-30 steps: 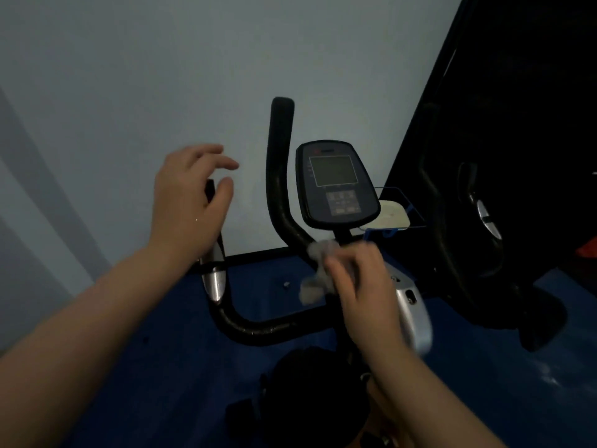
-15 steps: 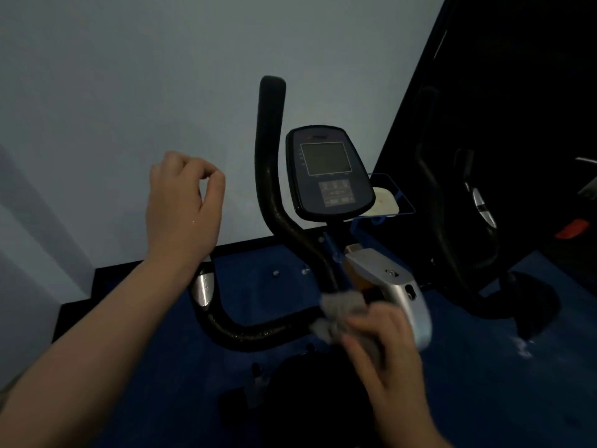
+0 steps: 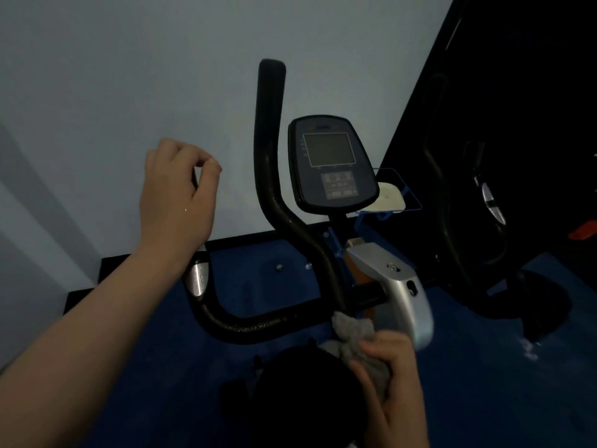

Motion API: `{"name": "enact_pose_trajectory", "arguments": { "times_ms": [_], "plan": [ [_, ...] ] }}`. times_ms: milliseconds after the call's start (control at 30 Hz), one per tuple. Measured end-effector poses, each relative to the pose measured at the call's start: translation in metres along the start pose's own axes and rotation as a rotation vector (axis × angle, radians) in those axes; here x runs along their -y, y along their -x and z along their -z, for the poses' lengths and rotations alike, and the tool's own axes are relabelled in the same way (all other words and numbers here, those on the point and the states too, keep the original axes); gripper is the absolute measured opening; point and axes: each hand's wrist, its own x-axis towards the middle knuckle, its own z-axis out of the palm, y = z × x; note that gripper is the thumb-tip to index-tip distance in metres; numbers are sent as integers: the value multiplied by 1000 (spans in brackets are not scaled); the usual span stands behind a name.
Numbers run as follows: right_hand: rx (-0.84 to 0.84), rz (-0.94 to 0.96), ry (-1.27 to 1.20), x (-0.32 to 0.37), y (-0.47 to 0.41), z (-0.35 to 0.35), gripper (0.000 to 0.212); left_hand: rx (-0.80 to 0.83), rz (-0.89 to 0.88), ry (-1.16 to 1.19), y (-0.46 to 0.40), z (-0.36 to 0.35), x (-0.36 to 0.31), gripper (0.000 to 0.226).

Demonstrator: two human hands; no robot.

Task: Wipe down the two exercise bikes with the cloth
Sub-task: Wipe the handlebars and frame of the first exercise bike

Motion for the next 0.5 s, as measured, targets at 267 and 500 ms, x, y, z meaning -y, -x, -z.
{"name": "enact_pose_trajectory", "arguments": {
  "times_ms": [267, 500],
  "plan": [
    [147, 144, 72, 13, -98, -20, 15, 25, 7, -3, 1, 2, 0, 25],
    [169, 216, 126, 15, -112, -27, 16, 0, 6, 24, 0, 1, 1, 21]
  ]
}}
